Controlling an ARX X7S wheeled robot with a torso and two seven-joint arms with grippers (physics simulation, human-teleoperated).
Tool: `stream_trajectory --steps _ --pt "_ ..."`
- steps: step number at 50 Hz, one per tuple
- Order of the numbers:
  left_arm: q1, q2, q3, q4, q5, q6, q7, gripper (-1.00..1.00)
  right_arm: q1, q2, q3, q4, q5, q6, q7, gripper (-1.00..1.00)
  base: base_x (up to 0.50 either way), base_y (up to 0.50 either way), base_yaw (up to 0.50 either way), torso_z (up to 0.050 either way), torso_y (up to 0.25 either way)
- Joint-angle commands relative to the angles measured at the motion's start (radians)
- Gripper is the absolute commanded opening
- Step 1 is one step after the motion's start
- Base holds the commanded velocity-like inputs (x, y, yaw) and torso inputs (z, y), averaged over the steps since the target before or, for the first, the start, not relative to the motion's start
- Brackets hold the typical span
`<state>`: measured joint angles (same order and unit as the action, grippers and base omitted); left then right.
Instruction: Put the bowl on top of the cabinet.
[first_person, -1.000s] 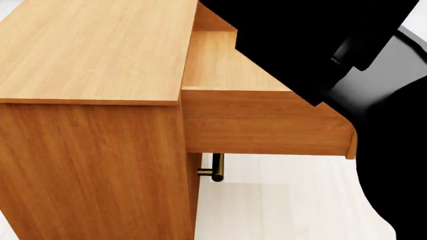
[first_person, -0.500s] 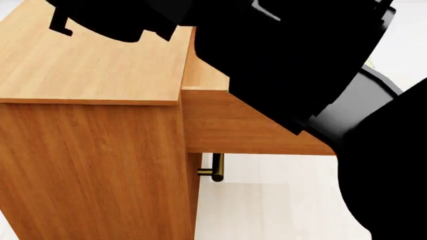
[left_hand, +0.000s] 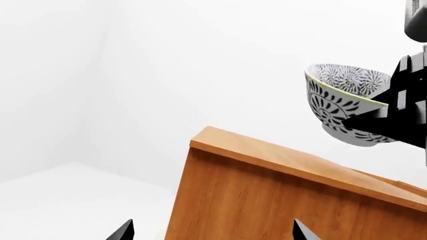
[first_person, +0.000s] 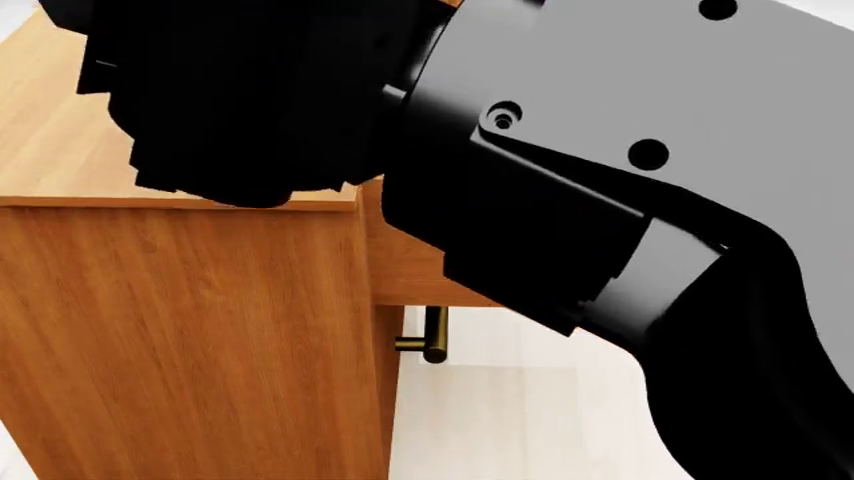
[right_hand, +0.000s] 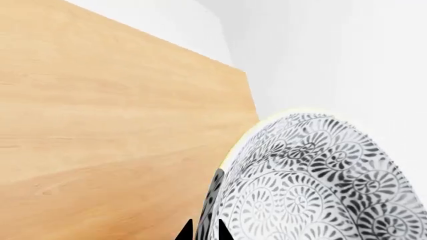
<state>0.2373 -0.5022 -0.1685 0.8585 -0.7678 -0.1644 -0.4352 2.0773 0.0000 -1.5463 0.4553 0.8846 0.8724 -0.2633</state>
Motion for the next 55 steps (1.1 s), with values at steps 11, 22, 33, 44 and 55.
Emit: stream_trajectory --steps 11,22,33,44,55 --pt "0.01 -0.006 -0.01 0.005 -0.013 0.013 -0.002 1.0 -0.054 0.0 0.001 -0.106 -0.112 0.006 -0.052 -1.0 0.0 0.0 0.0 0.0 0.001" --pt "0.015 -0.009 -0.017 0.004 -0.021 0.02 -0.002 1.0 -0.067 0.0 0.001 -0.119 -0.129 0.0 -0.062 -1.0 0.0 0.0 0.0 0.0 0.0" --pt "0.014 -0.013 -0.017 0.004 -0.027 0.023 -0.004 1.0 -0.078 0.0 0.001 -0.12 -0.139 -0.003 -0.068 -1.0 0.0 0.0 0.0 0.0 0.001" --pt "0.014 -0.017 -0.02 0.005 -0.034 0.026 -0.005 1.0 -0.1 0.0 0.001 -0.125 -0.185 0.003 -0.1 -1.0 0.0 0.0 0.0 0.0 0.0" --pt "0.017 -0.019 -0.017 0.006 -0.033 0.029 -0.006 1.0 -0.096 0.0 0.001 -0.126 -0.196 0.01 -0.108 -1.0 0.0 0.0 0.0 0.0 0.0"
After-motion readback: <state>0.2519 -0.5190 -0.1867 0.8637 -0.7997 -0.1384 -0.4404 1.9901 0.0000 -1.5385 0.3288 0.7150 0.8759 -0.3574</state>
